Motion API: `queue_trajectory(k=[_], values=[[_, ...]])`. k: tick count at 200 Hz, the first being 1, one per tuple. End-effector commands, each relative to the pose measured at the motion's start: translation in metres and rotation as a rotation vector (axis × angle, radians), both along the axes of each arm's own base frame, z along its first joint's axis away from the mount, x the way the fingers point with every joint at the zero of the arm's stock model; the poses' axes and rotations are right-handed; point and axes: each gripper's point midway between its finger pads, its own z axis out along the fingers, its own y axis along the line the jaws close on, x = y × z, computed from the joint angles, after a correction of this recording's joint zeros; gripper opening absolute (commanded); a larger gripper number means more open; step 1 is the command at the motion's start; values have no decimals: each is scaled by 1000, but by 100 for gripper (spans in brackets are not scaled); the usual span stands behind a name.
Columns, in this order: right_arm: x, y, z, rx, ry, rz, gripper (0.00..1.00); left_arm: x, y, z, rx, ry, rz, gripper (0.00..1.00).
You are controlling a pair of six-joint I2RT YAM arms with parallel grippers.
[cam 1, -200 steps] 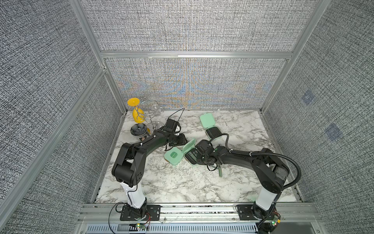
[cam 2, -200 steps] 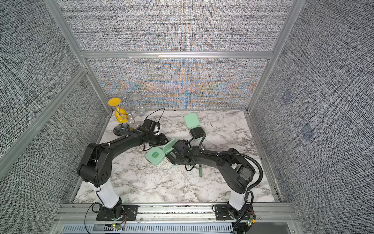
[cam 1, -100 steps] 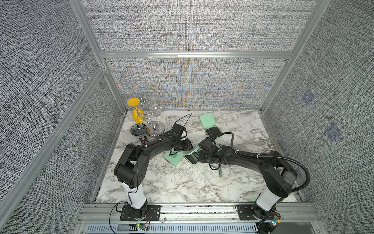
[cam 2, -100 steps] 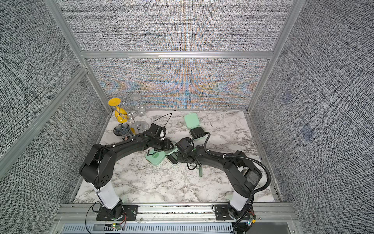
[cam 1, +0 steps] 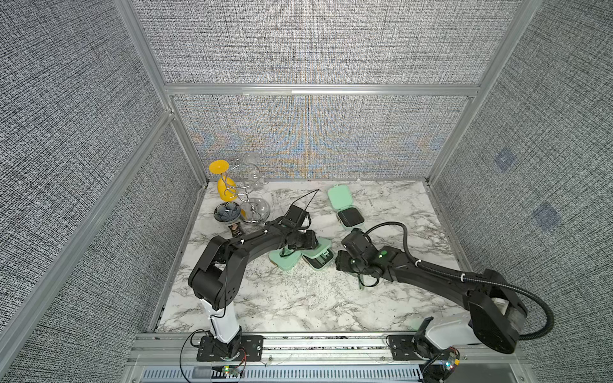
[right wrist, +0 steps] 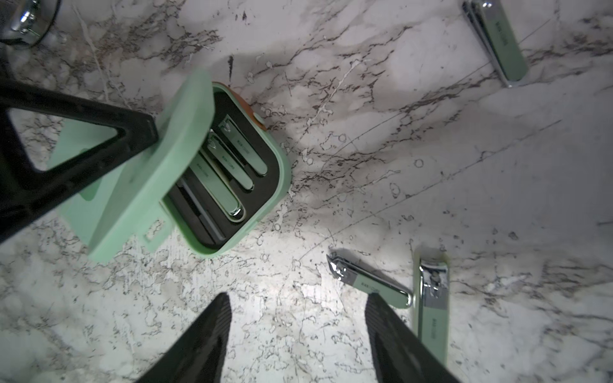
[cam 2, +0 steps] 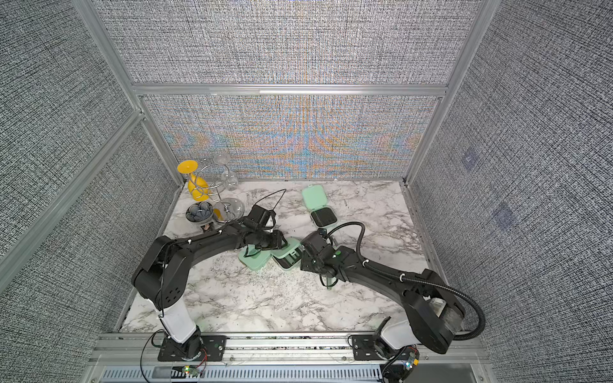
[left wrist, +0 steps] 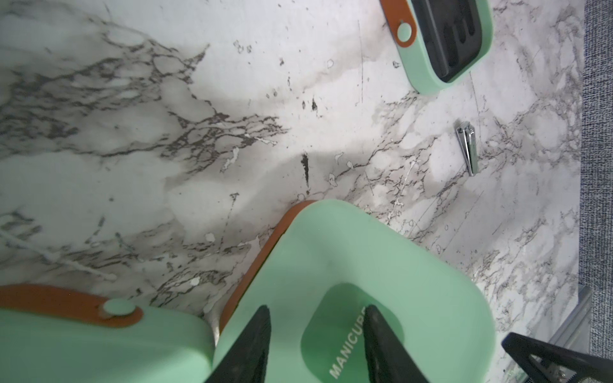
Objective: Organize nail clipper sets
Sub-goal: Close the storage box at the center of the board.
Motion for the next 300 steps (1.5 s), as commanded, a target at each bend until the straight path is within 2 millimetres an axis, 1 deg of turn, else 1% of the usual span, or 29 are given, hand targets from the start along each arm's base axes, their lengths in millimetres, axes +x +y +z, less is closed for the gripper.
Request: queue_trajectory(k=[1, 24, 50, 66, 104, 127, 160, 183, 216, 300], values=[[1, 10, 7, 63, 7, -13, 73, -8, 4, -5, 41, 7, -7, 48], [8, 20, 5, 116, 17, -49, 74, -16, 9, -11, 78, 16, -7, 48], [14, 28, -7, 192, 49, -132, 74, -21, 15, -18, 110, 25, -2, 48], [17, 33, -15, 245, 64, -183, 72, -23, 17, -22, 119, 32, 0, 48], [23, 36, -31, 316, 88, -288, 58, -28, 15, -31, 133, 47, -5, 48], [25, 42, -36, 354, 102, -311, 46, -31, 17, -36, 150, 51, -6, 48], [26, 52, -39, 393, 126, -321, 39, -33, 19, -41, 162, 56, -7, 48], [23, 56, -40, 399, 133, -323, 39, -36, 19, -44, 161, 65, -6, 48], [19, 57, -44, 392, 140, -331, 38, -38, 21, -46, 163, 66, -3, 48], [24, 57, -54, 372, 133, -342, 37, -44, 24, -51, 167, 75, 0, 47]])
